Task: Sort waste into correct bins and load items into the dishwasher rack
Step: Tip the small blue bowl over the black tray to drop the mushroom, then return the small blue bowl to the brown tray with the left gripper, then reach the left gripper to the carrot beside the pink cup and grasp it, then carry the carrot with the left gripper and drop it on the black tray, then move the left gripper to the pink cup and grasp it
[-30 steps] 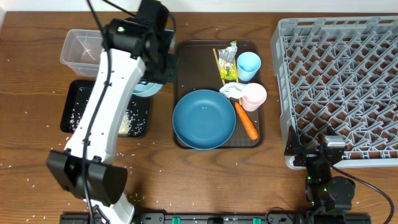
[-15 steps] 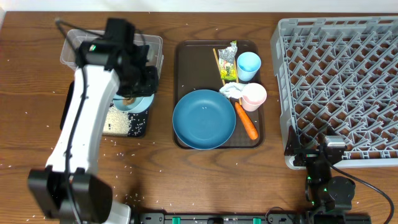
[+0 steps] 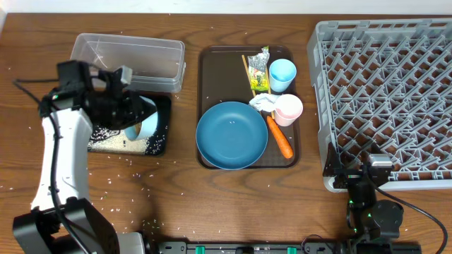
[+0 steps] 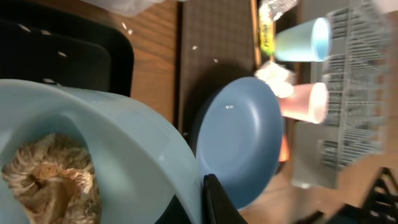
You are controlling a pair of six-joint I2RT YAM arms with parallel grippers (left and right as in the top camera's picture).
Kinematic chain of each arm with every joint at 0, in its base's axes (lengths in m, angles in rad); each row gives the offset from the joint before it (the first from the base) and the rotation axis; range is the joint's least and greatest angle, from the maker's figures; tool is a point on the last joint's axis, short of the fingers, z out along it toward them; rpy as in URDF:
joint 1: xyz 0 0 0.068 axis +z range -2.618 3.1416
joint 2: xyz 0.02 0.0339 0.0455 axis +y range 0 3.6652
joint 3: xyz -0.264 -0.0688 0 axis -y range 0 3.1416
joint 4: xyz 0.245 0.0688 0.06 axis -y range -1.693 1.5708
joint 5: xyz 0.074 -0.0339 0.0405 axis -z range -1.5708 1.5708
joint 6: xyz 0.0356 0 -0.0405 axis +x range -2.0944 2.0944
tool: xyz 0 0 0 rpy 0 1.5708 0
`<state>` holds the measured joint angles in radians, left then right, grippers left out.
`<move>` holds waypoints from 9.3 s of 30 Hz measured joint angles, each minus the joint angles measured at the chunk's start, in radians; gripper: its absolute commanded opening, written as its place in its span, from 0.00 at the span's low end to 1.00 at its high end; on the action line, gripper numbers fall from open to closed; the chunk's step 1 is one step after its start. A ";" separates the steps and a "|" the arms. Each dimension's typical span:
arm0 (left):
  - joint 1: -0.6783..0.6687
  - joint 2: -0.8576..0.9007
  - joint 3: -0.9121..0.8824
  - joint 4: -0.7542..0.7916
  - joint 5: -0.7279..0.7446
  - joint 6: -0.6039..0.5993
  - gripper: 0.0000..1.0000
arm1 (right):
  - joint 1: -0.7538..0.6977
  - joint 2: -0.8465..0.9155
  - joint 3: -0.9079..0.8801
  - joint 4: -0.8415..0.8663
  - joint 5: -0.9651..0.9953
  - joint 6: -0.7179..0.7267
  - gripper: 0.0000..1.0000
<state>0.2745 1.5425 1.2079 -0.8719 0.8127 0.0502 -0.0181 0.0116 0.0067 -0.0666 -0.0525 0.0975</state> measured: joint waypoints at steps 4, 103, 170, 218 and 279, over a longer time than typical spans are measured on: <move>0.052 0.000 -0.044 0.005 0.140 0.073 0.06 | 0.000 0.000 0.000 0.000 0.000 0.000 0.99; -0.776 0.331 -0.095 0.984 -0.825 0.265 0.12 | 0.000 0.000 0.000 0.000 0.000 0.000 0.99; -1.107 0.365 0.011 0.645 -0.526 0.031 0.96 | 0.000 0.000 0.000 0.019 -0.002 0.005 0.99; -1.106 0.498 0.051 0.740 -0.661 -0.326 0.06 | 0.000 0.000 0.000 0.010 -0.003 0.008 0.99; -0.208 0.096 -0.199 0.319 -0.948 -0.338 0.66 | 0.000 0.000 0.000 0.010 -0.003 0.008 0.99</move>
<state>0.0666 1.6382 1.0088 -0.5529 -0.1349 -0.2878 -0.0181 0.0116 0.0067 -0.0563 -0.0559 0.1059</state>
